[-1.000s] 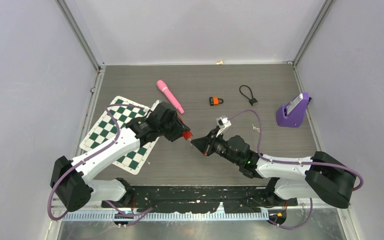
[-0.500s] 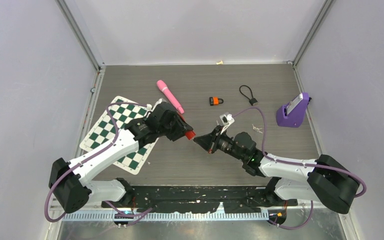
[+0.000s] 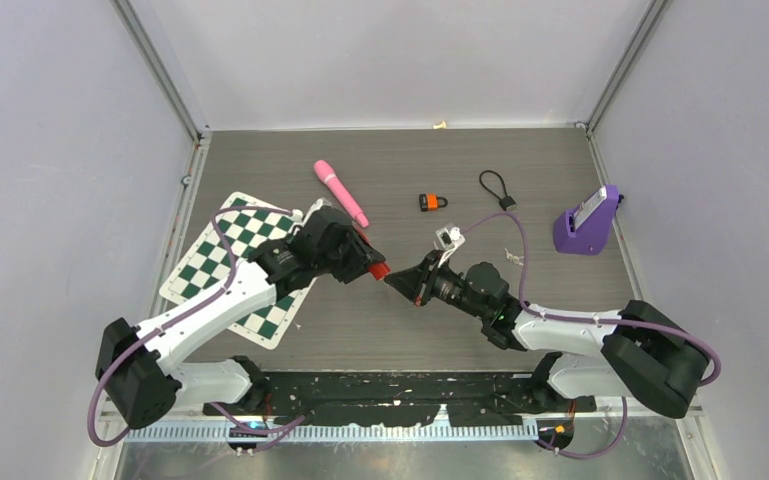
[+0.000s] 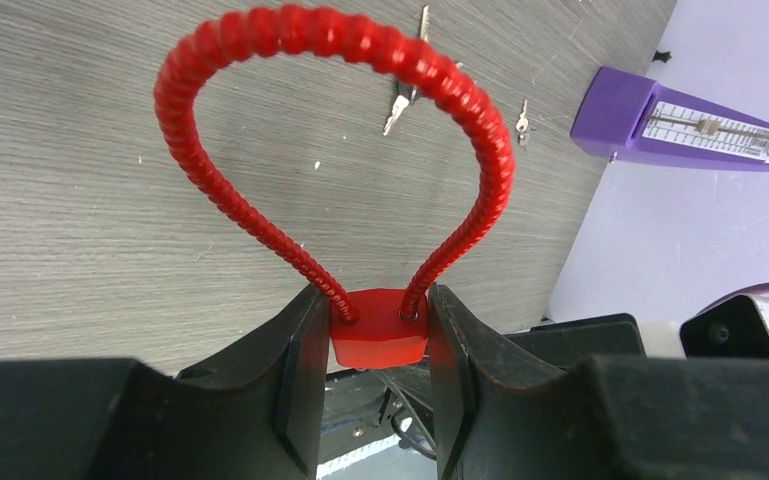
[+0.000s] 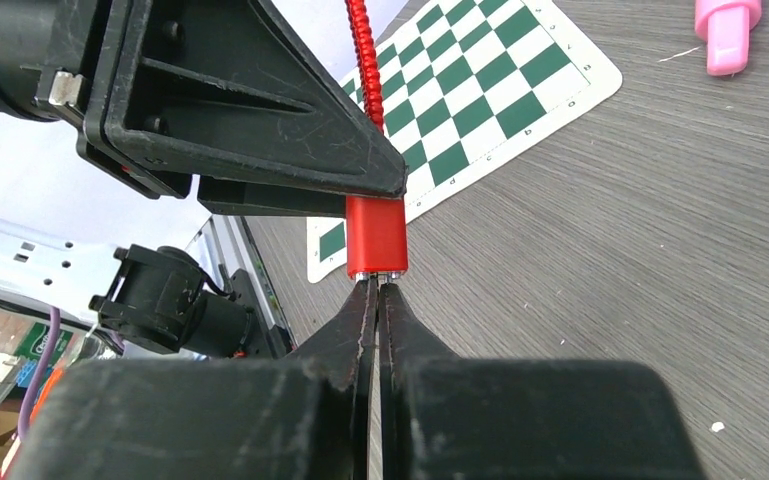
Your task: Unlock with the key
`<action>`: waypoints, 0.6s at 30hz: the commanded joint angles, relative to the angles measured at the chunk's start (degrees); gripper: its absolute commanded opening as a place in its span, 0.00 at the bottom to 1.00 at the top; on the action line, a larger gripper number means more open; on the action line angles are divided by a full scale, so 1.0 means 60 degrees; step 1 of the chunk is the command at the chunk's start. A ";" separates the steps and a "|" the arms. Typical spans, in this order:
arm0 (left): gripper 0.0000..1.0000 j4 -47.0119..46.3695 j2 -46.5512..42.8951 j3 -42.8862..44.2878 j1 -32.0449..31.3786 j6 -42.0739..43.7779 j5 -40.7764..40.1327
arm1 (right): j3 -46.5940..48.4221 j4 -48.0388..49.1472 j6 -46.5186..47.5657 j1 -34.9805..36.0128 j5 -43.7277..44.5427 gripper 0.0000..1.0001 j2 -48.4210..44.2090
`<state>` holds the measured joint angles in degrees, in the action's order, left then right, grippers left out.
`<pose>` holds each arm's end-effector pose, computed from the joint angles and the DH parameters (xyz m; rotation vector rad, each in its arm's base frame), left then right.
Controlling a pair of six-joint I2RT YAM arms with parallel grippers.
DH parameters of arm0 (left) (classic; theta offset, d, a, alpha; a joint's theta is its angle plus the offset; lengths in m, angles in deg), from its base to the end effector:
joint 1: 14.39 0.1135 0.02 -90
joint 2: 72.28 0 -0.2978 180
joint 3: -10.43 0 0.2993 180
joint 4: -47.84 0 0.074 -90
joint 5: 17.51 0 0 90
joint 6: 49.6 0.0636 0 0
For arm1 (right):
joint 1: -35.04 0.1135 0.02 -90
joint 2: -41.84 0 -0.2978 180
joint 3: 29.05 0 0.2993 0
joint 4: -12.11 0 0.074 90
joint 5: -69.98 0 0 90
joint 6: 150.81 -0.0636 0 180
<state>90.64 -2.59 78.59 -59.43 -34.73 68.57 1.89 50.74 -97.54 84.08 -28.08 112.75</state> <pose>0.2251 -0.2192 0.2887 -0.6964 2.4497 -0.8859 0.1827 0.2240 0.1995 -0.3062 1.7206 1.2491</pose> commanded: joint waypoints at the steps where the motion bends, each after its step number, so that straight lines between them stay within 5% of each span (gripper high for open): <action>1: 0.07 -0.0715 -0.0535 -0.0302 -0.0526 -0.0383 0.1975 | 0.0521 0.1385 0.0004 -0.0369 0.1142 0.05 0.0163; 10: 0.03 -0.0632 -0.1116 -0.0526 -0.0410 -0.0440 0.1253 | 0.0311 0.1490 -0.0442 -0.0444 0.0382 0.09 0.0235; 18: 0.02 -0.0253 -0.1027 -0.0494 0.0167 -0.0670 0.1078 | 0.0102 0.1473 -0.0547 -0.0444 -0.0314 0.36 -0.0018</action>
<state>87.43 -7.58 75.03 -58.58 -37.45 68.72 1.86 54.81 -100.65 82.35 -31.53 113.87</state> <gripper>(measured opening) 0.373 0.317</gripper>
